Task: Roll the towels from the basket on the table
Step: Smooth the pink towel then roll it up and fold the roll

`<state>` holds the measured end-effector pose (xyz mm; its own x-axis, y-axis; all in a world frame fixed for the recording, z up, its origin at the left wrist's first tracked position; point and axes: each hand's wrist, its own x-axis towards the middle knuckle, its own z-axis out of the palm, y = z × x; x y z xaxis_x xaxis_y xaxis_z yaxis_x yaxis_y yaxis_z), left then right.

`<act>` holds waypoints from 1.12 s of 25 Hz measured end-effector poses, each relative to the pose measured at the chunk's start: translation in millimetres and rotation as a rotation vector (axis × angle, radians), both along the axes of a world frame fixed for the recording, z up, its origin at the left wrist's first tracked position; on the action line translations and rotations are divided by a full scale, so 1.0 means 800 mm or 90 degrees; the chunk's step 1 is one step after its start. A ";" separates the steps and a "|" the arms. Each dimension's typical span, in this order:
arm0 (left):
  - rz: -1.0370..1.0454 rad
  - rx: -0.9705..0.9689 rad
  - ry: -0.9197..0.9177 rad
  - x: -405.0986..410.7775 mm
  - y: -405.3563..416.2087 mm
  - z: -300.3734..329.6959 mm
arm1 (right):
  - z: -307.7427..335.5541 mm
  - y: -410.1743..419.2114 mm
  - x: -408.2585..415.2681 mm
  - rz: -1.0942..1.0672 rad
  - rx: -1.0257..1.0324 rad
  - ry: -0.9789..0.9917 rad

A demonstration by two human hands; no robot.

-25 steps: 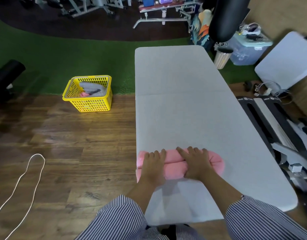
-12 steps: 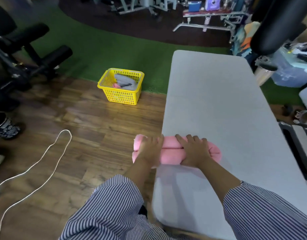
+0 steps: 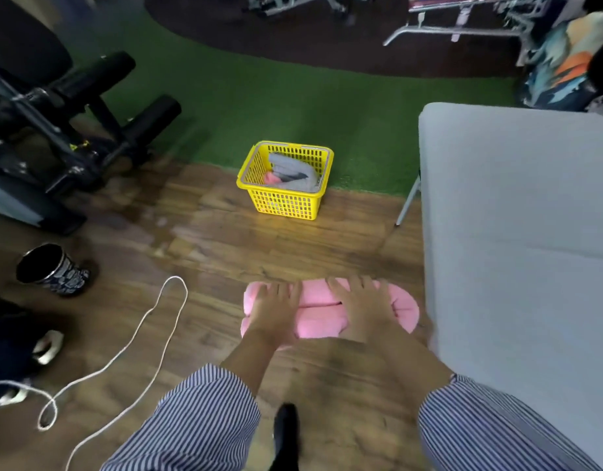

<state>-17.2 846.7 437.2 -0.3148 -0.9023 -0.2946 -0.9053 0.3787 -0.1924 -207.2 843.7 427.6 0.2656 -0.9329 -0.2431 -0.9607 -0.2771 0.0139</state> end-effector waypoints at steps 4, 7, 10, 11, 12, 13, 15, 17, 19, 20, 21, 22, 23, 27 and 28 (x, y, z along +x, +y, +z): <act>-0.051 0.014 -0.013 0.061 -0.080 0.008 | -0.002 -0.063 0.058 -0.059 0.020 -0.031; -0.064 0.007 -0.010 0.089 -0.130 0.015 | 0.010 -0.105 0.087 -0.065 0.008 -0.031; -0.075 0.001 -0.009 0.100 -0.179 0.018 | 0.014 -0.153 0.097 -0.064 0.015 -0.025; -0.074 0.006 -0.006 0.101 -0.194 0.015 | 0.012 -0.170 0.097 -0.067 0.020 -0.025; -0.074 0.012 -0.001 0.100 -0.215 0.012 | 0.009 -0.191 0.096 -0.067 0.026 -0.020; -0.074 0.013 0.003 0.099 -0.237 0.008 | 0.003 -0.214 0.094 -0.063 0.027 -0.013; -0.074 0.007 0.010 0.101 -0.297 0.000 | -0.007 -0.277 0.094 -0.061 0.025 -0.027; -0.042 0.008 0.019 0.108 -0.355 -0.004 | -0.011 -0.343 0.099 -0.041 0.030 -0.032; -0.008 0.033 0.019 0.116 -0.415 -0.004 | -0.009 -0.414 0.108 -0.017 0.057 -0.034; 0.006 0.036 0.024 0.119 -0.435 -0.002 | -0.010 -0.436 0.112 -0.007 0.058 -0.043; 0.014 0.026 0.022 0.123 -0.461 -0.003 | -0.011 -0.465 0.118 0.012 0.049 -0.048; 0.023 0.017 0.017 0.127 -0.489 -0.002 | -0.009 -0.496 0.122 0.028 0.040 -0.046; 0.033 0.023 0.029 0.132 -0.510 -0.005 | -0.008 -0.523 0.125 0.040 0.038 -0.057; 0.070 0.057 0.034 0.164 -0.590 -0.018 | -0.024 -0.618 0.157 0.096 0.075 -0.046; 0.070 0.060 0.038 0.172 -0.611 -0.026 | -0.030 -0.640 0.166 0.095 0.081 -0.043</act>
